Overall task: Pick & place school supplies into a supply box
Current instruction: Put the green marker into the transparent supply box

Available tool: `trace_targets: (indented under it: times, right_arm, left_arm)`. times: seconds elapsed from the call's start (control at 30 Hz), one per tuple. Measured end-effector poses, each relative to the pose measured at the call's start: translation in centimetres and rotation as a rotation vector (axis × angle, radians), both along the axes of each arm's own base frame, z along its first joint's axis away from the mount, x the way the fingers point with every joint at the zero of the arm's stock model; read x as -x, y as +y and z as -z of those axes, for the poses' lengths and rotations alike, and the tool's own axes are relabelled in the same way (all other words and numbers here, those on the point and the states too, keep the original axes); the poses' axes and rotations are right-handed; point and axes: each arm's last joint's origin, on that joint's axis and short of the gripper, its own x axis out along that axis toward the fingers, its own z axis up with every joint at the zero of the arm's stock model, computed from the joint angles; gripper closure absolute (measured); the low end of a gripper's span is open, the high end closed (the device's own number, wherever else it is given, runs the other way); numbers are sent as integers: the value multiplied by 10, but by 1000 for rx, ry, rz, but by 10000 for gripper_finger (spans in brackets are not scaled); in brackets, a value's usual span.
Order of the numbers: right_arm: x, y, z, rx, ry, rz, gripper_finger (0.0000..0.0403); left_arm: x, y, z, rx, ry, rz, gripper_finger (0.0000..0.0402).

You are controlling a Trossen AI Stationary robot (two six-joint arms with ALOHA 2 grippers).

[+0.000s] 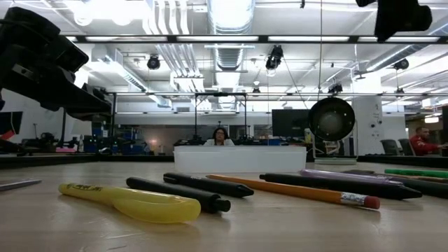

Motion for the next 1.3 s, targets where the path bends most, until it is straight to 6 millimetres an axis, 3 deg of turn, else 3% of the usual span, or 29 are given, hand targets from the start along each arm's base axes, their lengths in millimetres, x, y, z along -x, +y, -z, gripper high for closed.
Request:
trace_targets:
  times: [0.3,0.73,0.83,1.03,1.3]
  right_arm:
    - [-7,15,13,-9,127,100,335]
    - [-42,52,48,-44,318,196,335]
    - [-46,54,53,-42,345,210,335]
    - [-54,58,61,-25,406,52,335]
    - [-66,64,71,-66,408,147,335]
  left_arm:
    - [0,0,0,0,0,0,302]
    - [0,0,0,0,0,0,302]
    - [0,0,0,0,0,0,302]
    - [0,0,0,0,0,0,302]
    - [0,0,0,0,0,0,302]
